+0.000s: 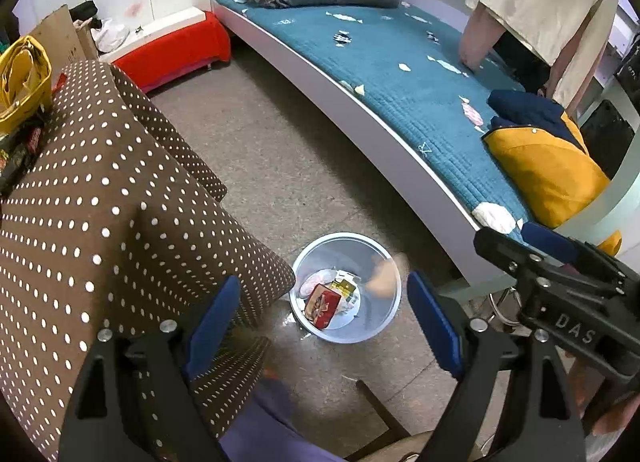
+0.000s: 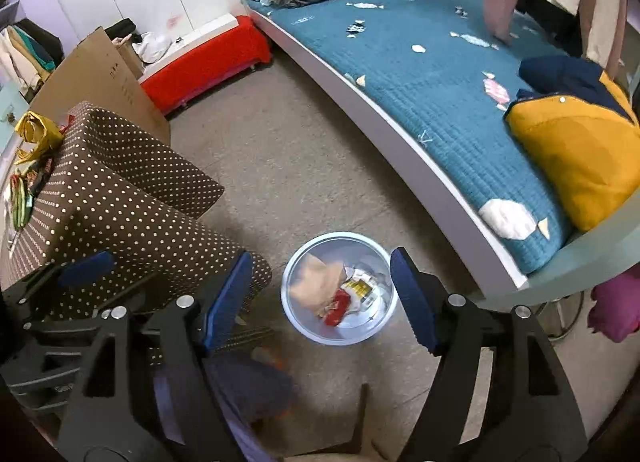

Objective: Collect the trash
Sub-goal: 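Open both grippers to drop the red bag and beige cloth into the bucket, then move both tools back over the polka-dot table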

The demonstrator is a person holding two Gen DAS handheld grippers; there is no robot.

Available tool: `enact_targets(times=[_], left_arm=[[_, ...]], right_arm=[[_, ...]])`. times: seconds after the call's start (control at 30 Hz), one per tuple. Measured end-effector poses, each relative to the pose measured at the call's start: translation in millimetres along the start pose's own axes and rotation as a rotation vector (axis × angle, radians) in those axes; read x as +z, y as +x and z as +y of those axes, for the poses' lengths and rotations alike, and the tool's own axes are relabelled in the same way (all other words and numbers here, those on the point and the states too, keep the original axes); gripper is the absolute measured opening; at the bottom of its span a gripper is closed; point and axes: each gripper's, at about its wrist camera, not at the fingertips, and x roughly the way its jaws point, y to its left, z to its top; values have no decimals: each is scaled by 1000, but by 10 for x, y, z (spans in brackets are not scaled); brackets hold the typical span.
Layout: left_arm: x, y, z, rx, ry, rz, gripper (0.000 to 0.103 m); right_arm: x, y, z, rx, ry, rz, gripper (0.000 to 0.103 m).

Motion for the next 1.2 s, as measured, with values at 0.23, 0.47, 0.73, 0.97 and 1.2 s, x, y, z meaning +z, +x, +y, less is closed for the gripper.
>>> enact_targets(times=[0.23, 0.47, 0.73, 0.97, 1.2], left_arm=[[19, 26, -22, 11, -4, 6, 84], [-6, 9, -135, 6, 19, 7, 84], [-50, -162, -250, 3, 43, -16, 84], [-57, -452, -259, -8, 50, -67, 84], [-71, -782, -153, 8, 42, -135, 86]], right_arm=[[-136, 39, -135, -15, 14, 39, 71], [-211, -77, -215, -22, 21, 28, 71], [-241, -260, -234, -15, 29, -3, 71], [-222, -474, -157, -1, 16, -53, 71], [-174, -661, 45, 18, -21, -100, 73]])
